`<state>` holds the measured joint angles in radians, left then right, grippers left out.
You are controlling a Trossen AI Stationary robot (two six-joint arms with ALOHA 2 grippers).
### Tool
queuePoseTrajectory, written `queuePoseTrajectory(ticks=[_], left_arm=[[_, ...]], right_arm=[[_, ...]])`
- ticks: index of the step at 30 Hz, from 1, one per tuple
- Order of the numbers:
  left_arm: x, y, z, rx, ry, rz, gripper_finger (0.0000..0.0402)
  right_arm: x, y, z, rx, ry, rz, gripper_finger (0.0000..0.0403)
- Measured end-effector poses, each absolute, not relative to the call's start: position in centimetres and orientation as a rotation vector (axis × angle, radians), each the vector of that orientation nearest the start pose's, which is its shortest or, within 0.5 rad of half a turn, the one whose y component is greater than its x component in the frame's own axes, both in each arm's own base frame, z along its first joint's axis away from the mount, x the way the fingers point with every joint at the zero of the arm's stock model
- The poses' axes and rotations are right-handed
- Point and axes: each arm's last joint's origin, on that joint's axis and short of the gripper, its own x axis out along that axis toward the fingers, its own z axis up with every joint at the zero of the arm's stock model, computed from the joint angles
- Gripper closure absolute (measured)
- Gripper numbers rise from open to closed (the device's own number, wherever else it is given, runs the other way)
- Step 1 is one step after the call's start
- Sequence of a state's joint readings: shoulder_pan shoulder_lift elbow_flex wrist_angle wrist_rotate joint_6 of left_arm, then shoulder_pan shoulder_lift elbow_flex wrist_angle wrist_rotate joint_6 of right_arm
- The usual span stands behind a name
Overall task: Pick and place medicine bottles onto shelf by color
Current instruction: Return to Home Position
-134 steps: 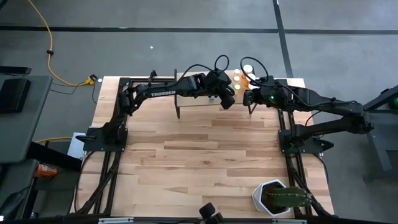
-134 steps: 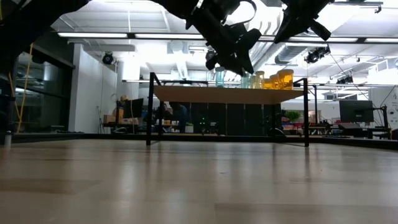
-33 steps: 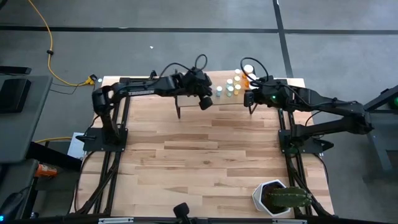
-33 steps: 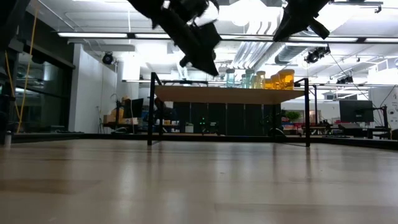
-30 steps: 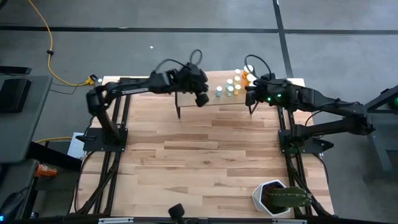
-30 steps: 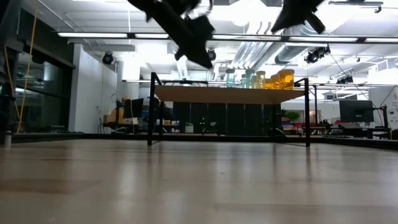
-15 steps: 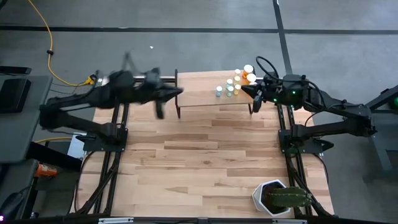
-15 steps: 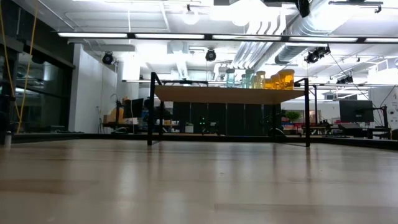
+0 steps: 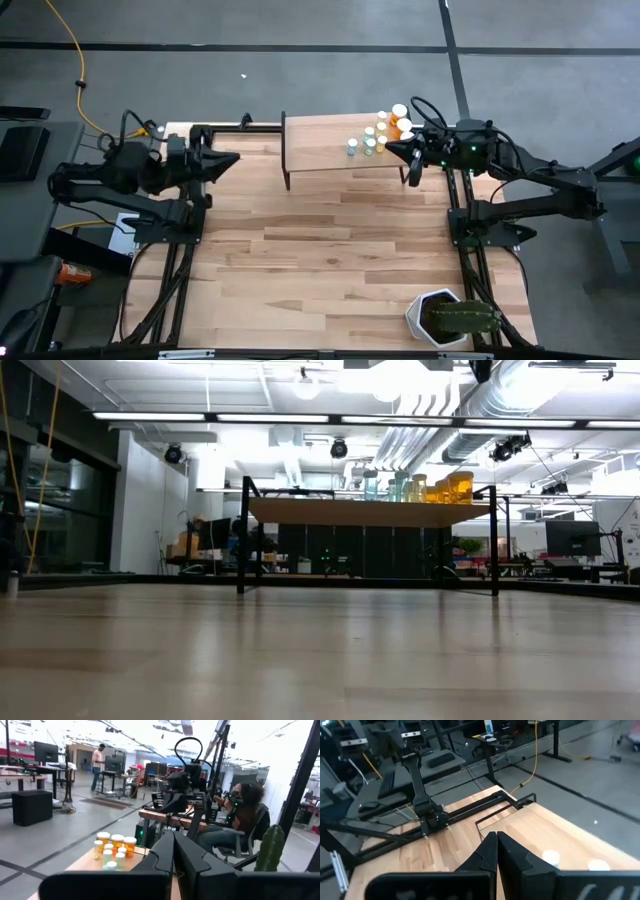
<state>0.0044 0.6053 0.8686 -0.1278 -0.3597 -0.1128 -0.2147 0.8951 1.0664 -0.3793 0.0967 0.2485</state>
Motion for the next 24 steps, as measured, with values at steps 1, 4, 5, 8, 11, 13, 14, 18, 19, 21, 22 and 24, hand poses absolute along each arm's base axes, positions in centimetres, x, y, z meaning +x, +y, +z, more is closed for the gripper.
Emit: queuePoseTrajectory(ticks=[1,4,5,8,11,13,14,18,19,21,22,24], left_arm=[[11.7,1.1,38.8,-0.127,-0.155,0.355,0.0401],[11.6,1.1,38.8,-0.110,-0.156,0.355,0.0401],[11.6,1.1,38.8,-0.103,-0.156,0.354,0.0401],[11.6,1.1,38.8,-0.088,-0.151,0.352,0.0401],[11.6,1.1,38.8,-0.092,-0.150,0.352,0.0401],[11.6,1.1,38.8,-0.118,-0.156,0.349,0.0401],[11.6,1.1,38.8,-0.131,-0.161,0.348,0.0401],[11.6,1.0,38.6,-0.159,-0.144,0.333,0.0401],[11.6,1.0,38.4,-0.165,-0.134,0.312,0.0401],[11.7,0.9,37.3,-0.165,-0.116,0.280,0.0401],[11.7,0.9,36.5,-0.165,-0.108,0.277,0.0401],[11.8,1.0,34.7,-0.184,-0.118,0.278,0.0401]], right_arm=[[17.6,-4.1,39.0,0.241,0.172,-0.331,0.0403],[17.6,-4.0,39.0,0.225,0.175,-0.324,0.0403],[17.6,-4.0,39.0,0.229,0.174,-0.323,0.0403],[17.6,-3.8,39.0,0.238,0.174,-0.317,0.0403],[17.7,-3.8,39.1,0.273,0.165,-0.315,0.0403],[17.7,-3.7,39.1,0.274,0.166,-0.306,0.0403],[17.7,-3.7,39.1,0.275,0.168,-0.292,0.0403],[17.7,-3.6,39.1,0.286,0.170,-0.269,0.0403],[17.7,-3.6,39.1,0.297,0.168,-0.269,0.0403],[17.7,-3.6,39.1,0.312,0.167,-0.271,0.0403],[17.7,-3.6,39.1,0.322,0.166,-0.272,0.0403],[17.7,-3.6,39.1,0.327,0.166,-0.266,0.0403]])
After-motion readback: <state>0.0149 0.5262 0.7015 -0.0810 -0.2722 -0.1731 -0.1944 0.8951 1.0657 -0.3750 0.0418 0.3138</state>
